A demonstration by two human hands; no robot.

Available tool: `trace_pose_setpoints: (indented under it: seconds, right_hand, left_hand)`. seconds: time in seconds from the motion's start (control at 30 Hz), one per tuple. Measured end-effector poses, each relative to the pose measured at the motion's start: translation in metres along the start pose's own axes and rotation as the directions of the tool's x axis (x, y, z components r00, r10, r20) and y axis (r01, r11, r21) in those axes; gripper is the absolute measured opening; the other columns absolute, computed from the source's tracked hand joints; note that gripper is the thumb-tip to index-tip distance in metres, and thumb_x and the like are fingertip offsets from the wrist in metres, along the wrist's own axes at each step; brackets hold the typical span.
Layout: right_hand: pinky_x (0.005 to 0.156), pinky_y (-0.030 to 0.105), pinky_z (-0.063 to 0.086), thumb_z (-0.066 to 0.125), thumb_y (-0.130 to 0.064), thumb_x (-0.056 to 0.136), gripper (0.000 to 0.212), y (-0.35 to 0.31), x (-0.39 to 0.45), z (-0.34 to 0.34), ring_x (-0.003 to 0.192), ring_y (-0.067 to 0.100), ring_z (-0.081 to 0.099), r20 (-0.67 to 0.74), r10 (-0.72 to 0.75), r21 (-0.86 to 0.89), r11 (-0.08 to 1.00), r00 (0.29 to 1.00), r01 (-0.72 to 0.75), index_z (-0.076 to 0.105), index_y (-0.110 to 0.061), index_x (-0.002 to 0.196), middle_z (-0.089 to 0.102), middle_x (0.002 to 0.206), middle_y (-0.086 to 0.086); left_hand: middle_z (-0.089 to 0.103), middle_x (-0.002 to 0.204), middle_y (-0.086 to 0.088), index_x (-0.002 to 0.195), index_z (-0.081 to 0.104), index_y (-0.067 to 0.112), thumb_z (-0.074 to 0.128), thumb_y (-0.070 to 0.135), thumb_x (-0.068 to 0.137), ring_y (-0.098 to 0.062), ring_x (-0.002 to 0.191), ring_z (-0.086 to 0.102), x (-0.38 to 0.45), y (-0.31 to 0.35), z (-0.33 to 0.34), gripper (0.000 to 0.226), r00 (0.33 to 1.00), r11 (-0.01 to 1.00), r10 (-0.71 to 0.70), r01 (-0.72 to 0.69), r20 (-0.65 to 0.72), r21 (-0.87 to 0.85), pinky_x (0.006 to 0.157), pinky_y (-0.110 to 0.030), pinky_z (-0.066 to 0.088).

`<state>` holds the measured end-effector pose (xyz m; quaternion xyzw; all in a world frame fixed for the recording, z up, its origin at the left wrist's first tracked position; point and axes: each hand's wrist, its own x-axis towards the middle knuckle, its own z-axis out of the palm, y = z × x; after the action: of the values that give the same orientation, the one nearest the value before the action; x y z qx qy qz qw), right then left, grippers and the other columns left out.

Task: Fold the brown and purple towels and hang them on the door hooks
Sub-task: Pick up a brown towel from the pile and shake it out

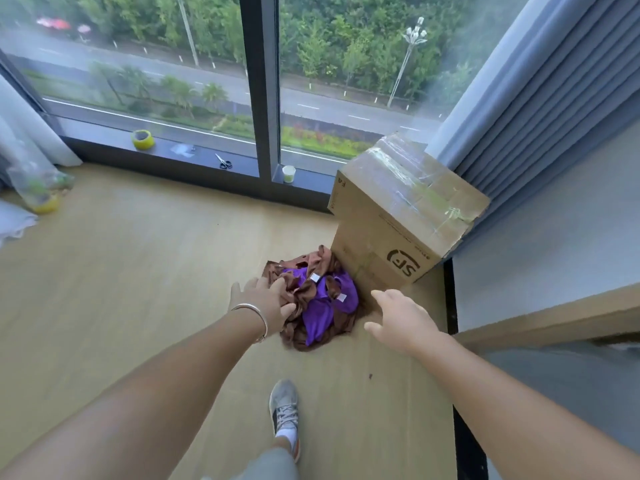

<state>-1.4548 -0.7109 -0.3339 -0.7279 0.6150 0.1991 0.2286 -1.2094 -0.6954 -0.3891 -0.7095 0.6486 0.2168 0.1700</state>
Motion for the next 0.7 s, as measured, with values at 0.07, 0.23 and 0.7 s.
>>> trace_pose_setpoints:
  seconds: [0.07, 0.23, 0.7]
  right_hand:
    - [0.109, 0.037, 0.033, 0.051, -0.05, 0.092, 0.069, -0.001, 0.043, 0.005, 0.136, 0.022, 0.036, 0.034, -0.007, -0.047, 0.999, 0.999, 0.009, 0.024, -0.024, 0.15, 0.032, 0.15, 0.002]
    - [0.107, 0.038, 0.035, 0.053, -0.05, 0.089, 0.066, -0.01, 0.152, 0.032, 0.13, 0.024, 0.042, 0.068, -0.082, -0.137, 0.986, 0.994, 0.091, 0.029, -0.025, 0.146, 0.037, 0.144, 0.002]
    - [0.102, 0.039, 0.039, 0.062, -0.039, 0.088, 0.07, -0.01, 0.414, 0.199, 0.126, 0.027, 0.043, 0.16, -0.278, -0.251, 0.916, 0.947, 0.312, 0.03, -0.019, 0.146, 0.038, 0.141, 0.006]
  left_hand:
    - [0.033, 0.15, -0.003, 0.148, 0.023, 0.032, 0.029, 0.06, 0.095, -0.022, 0.14, 0.026, 0.039, -0.004, 0.013, 0.061, 0.999, 0.999, -0.012, 0.014, 0.046, -0.038, 0.11, -0.049, 0.02]
    - [0.03, 0.153, -0.004, 0.151, 0.018, 0.029, 0.03, 0.059, 0.095, -0.023, 0.141, 0.025, 0.128, -0.009, 0.058, 0.065, 0.993, 0.994, -0.014, 0.026, 0.116, -0.105, 0.113, -0.046, 0.018]
    - [0.046, 0.137, -0.008, 0.136, 0.037, 0.017, 0.038, 0.057, 0.094, -0.027, 0.13, 0.04, 0.337, -0.015, 0.259, 0.058, 0.972, 0.96, -0.053, 0.113, 0.23, -0.256, 0.108, -0.048, 0.029]
